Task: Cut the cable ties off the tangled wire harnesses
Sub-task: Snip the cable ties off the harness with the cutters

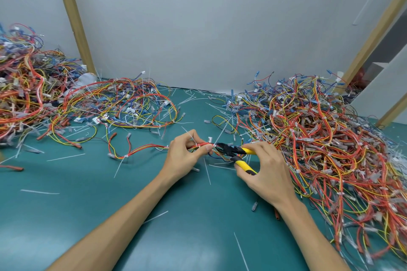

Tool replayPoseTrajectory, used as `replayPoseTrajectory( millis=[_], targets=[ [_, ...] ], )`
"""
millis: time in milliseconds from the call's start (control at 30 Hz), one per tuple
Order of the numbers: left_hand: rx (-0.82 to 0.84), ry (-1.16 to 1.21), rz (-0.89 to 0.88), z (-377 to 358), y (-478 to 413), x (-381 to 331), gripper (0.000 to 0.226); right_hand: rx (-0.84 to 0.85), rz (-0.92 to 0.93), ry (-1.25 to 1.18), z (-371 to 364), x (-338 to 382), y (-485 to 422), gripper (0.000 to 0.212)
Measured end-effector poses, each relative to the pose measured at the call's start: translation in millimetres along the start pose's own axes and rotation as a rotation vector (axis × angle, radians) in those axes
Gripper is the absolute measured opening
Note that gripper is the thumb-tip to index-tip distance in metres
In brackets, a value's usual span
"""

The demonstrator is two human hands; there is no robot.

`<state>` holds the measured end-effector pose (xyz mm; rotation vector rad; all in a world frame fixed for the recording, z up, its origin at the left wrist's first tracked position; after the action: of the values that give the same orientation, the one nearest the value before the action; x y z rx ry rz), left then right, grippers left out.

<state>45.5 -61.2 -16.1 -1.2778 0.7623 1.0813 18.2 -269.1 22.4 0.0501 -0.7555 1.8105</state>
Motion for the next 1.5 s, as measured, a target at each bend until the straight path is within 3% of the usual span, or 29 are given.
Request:
replayPoseTrajectory(
  millis=[767, 1233, 1500],
  targets=[
    [0.003, -0.14, -0.088, -0.5, 0.8, -7.1, 0.024, 0.02, -0.032, -0.026, -0.9, -0.1, 0.7, 0.031],
    [-0.001, -0.127, -0.089, -0.1, 0.1, -4.6, 0.025, 0.076, -0.065, -0.035, -5.4, -0.4, 0.4, 0.039],
    [0.006, -0.127, -0.092, -0.8, 0.6, -3.6, 0.025, 0.176, -0.1, 0.114, -16.3, -6.8, 2.7, 0.061]
  ],
)
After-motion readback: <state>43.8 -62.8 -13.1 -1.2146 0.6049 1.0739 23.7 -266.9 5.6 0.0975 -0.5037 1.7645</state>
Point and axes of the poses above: each hand's wrist, its own y-axis away from the middle knuckle, its own z-axis out of the back of the hand, x = y × z, the point moved 9 cm from there along -y, towards the middle knuckle, and after that the axes turned 4 degrees about -z, right-handed, at the moved point
